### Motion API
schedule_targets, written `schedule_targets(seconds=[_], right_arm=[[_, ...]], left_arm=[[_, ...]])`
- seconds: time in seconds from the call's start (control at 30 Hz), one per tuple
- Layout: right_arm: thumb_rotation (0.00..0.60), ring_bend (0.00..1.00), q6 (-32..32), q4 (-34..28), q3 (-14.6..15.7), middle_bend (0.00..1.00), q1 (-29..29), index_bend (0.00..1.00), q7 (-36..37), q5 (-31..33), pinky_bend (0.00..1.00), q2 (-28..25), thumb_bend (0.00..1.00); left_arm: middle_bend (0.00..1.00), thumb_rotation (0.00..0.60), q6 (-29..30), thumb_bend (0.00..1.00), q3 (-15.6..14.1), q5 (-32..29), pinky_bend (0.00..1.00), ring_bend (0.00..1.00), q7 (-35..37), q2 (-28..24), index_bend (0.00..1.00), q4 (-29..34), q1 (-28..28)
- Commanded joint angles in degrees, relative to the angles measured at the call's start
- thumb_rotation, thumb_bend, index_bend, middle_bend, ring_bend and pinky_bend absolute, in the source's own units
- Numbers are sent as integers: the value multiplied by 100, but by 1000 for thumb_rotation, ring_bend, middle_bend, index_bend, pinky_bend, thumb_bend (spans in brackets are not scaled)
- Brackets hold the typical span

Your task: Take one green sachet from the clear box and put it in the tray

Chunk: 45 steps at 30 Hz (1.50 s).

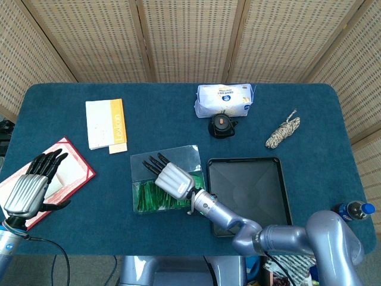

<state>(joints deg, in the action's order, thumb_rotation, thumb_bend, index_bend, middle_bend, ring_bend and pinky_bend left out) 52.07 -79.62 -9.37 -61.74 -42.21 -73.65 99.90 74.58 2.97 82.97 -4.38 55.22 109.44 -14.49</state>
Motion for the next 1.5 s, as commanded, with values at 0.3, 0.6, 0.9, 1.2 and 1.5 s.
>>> schedule_targets(seconds=[0.3, 0.6, 0.9, 1.2, 1.5], right_arm=[[600, 0, 63, -14, -6, 104, 50, 627, -49, -16, 197, -46, 548], [600, 0, 180, 16, -20, 100, 136, 624, -168, 45, 206, -77, 555], [600, 0, 200, -34, 78, 98, 187, 623, -216, -77, 206, -214, 578], [600, 0, 306, -306, 255, 95, 380, 582, 1, -324, 213, -500, 578], [600, 0, 416, -313, 377, 95, 524, 575, 337, -650, 227, -567, 578]], left_arm=[[0, 600, 0, 59, -3, -2, 0, 0, -20, 11, 0, 2, -2], [0, 600, -19, 60, -3, -16, 0, 0, -30, 19, 0, -6, -13], [0, 600, -25, 59, -7, -19, 0, 0, -55, 25, 0, 0, -17], [0, 600, -39, 59, -22, -3, 0, 0, -95, 36, 0, 18, -25], [0, 600, -45, 59, -26, -6, 0, 0, -114, 44, 0, 21, -29]])
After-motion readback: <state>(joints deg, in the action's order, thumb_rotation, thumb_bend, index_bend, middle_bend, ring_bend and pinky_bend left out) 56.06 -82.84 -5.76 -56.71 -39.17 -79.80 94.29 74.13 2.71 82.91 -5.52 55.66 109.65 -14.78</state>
